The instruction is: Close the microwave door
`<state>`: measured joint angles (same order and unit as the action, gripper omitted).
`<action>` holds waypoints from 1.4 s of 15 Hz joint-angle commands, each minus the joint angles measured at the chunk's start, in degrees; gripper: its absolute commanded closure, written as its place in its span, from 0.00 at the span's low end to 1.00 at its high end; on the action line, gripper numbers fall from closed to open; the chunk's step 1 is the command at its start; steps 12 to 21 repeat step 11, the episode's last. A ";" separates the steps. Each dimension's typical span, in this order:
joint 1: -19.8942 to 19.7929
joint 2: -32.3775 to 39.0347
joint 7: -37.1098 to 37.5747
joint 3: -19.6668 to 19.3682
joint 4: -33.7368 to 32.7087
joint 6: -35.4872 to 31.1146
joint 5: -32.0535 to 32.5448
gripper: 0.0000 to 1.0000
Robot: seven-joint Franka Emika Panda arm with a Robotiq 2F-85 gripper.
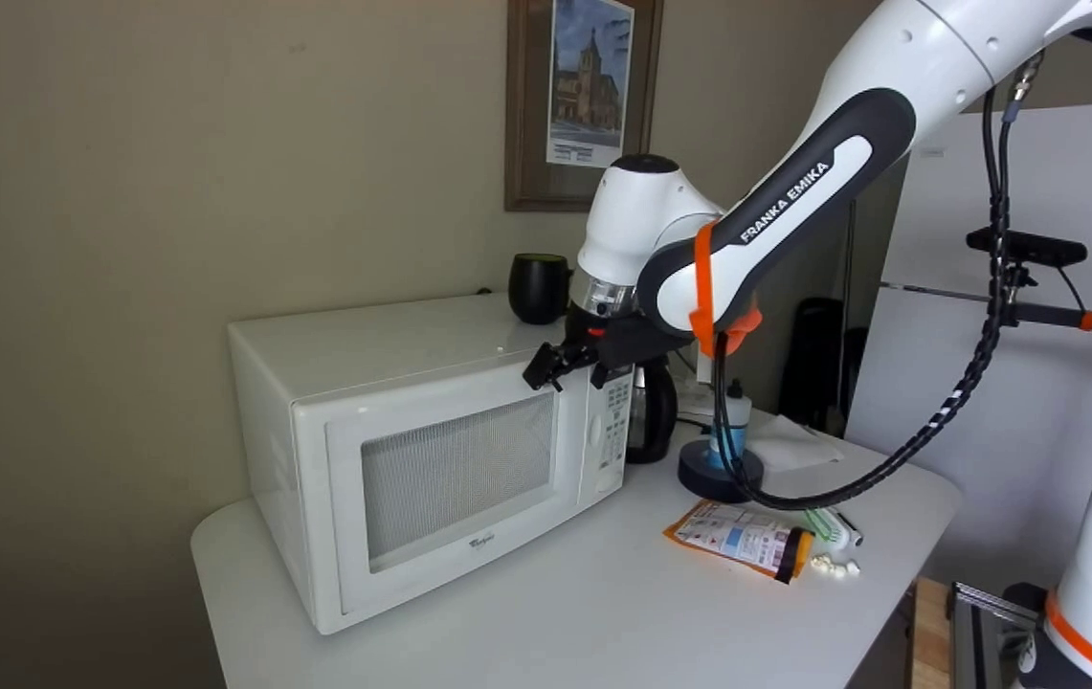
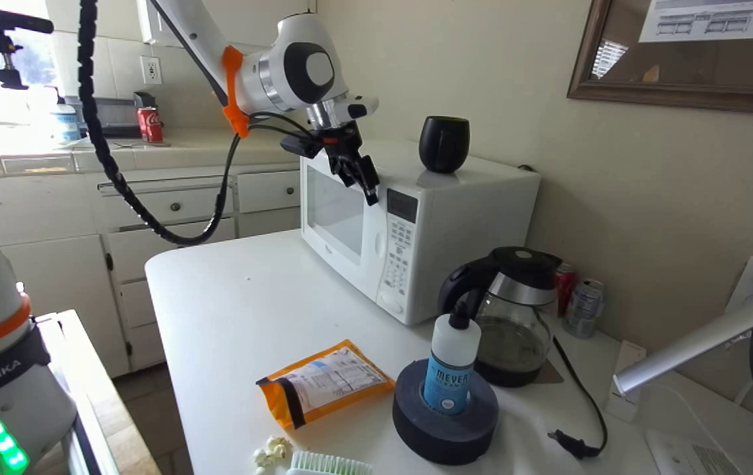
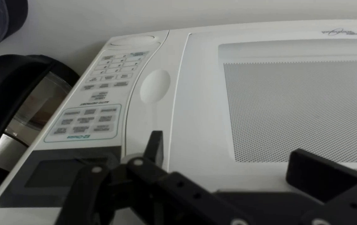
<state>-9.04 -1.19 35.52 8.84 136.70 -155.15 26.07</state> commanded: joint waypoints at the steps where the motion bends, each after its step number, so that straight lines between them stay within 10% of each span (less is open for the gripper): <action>1: 4.96 -2.24 -10.88 -3.02 2.05 3.13 -11.59 0.00; 6: 11.03 -14.25 -30.77 -3.96 11.17 16.97 -32.18 0.00; 9: 10.76 -19.69 -28.01 -3.55 11.43 32.72 -27.91 0.00; 21: 11.12 -16.23 -28.39 -3.63 9.41 28.62 -29.19 0.00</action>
